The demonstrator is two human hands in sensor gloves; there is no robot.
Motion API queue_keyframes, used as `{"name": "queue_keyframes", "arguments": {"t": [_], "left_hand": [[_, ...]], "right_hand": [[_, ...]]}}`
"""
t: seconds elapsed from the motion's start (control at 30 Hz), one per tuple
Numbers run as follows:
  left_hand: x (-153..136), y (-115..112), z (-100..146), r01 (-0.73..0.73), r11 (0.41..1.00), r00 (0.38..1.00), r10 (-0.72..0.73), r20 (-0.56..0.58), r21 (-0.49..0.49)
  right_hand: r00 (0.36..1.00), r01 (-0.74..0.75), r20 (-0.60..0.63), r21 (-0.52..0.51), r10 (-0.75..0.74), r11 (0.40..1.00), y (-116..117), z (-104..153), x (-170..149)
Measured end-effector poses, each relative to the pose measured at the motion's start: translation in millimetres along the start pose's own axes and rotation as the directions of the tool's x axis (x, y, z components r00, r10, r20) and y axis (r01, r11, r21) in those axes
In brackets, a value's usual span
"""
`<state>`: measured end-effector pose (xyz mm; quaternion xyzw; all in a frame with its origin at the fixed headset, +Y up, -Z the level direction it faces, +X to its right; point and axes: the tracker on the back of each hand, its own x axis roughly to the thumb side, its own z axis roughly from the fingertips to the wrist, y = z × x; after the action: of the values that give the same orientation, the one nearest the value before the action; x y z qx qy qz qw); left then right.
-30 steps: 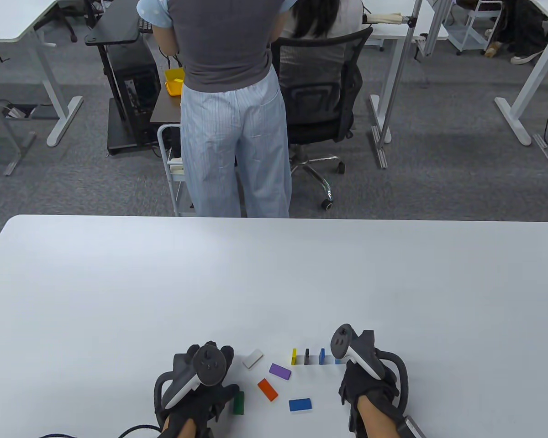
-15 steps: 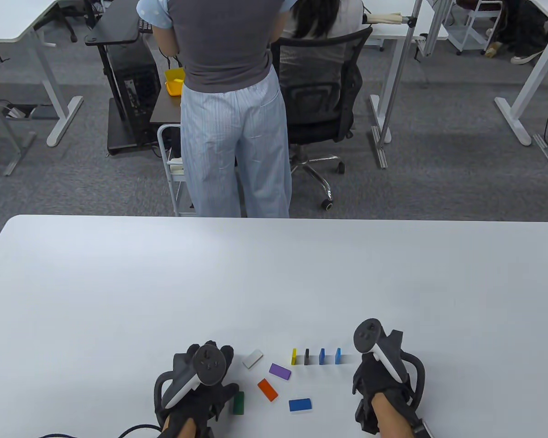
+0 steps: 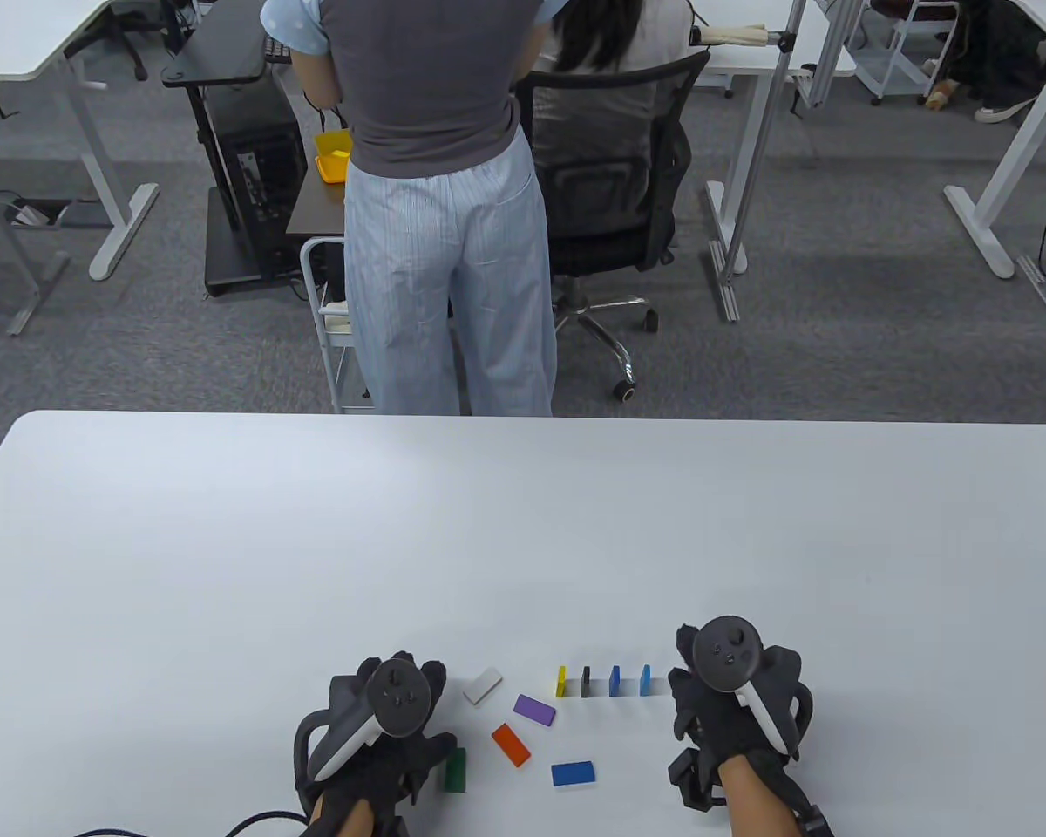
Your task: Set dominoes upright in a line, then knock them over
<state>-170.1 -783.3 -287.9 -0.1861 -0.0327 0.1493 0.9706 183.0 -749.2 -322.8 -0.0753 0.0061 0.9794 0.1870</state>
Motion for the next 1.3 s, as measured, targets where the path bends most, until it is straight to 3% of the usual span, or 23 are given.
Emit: {"name": "queue_keyframes", "arguments": {"t": [0.17, 0.3, 0.57, 0.77, 1.3], "left_hand": [[0.4, 0.5, 0.5, 0.0, 1.0, 1.0, 0.0, 0.004, 0.005], [0.7, 0.7, 0.6, 0.0, 1.0, 1.0, 0.0, 0.007, 0.008], [1.3, 0.5, 0.2, 0.003, 1.0, 1.0, -0.003, 0.008, 0.007], [1.2, 0.1, -0.3, 0.007, 1.0, 1.0, -0.007, 0.007, 0.006], [3.7, -0.8, 0.4, 0.021, 1.0, 1.0, -0.021, 0.012, 0.005]], "right_hand": [[0.997, 0.06, 0.04, -0.024, -0.059, 0.998, -0.3, 0.5, -0.6], [0.995, 0.086, 0.065, -0.1, -0.079, 0.991, -6.5, 2.4, -5.2], [0.987, 0.15, 0.077, -0.111, -0.142, 0.982, -7.7, 1.0, -13.4], [0.992, -0.014, 0.128, -0.073, 0.023, 0.997, 7.9, -2.4, -4.3], [0.986, -0.06, 0.156, -0.005, 0.06, 0.998, 21.8, -3.2, 3.7]]}}
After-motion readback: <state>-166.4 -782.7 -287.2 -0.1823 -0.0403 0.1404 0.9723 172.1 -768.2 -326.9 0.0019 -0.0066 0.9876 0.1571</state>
